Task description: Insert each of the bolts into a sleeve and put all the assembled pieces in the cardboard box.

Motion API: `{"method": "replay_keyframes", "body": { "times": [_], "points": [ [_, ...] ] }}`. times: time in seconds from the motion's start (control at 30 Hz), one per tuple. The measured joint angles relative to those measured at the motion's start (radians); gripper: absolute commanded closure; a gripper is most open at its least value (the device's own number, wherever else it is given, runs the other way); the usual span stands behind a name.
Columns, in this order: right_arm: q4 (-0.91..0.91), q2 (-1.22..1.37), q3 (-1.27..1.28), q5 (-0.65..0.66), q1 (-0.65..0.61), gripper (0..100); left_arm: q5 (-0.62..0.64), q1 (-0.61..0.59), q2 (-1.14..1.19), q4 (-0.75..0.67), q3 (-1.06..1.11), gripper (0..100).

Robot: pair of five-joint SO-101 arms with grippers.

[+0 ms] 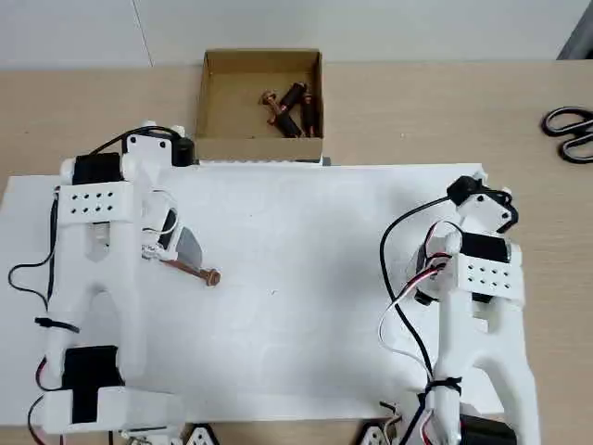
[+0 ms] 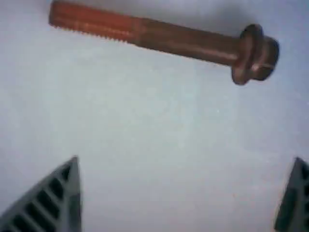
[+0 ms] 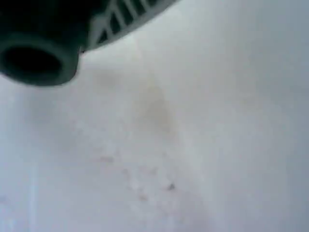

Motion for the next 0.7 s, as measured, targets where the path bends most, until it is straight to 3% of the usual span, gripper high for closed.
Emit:
{"method": "replay_keyframes", "body": {
  "times": [0.17, 0.3, 0.43, 0.5, 0.7],
  "points": [
    [0.000, 0.000, 0.000, 0.000, 0.000, 99.6, 0.083, -0.003, 0.115, -0.021, -0.002, 87],
    [0.000, 0.000, 0.000, 0.000, 0.000, 99.6, 0.101, -0.006, 0.229, -0.021, -0.002, 99],
    [0.000, 0.000, 0.000, 0.000, 0.000, 99.6, 0.101, 0.020, 0.270, -0.021, -0.032, 99],
    [0.000, 0.000, 0.000, 0.000, 0.000, 99.6, 0.083, 0.017, 0.272, -0.021, -0.064, 99],
    [0.000, 0.000, 0.000, 0.000, 0.000, 99.6, -0.137, 0.026, 0.272, -0.003, -0.166, 99]
  ]
}}
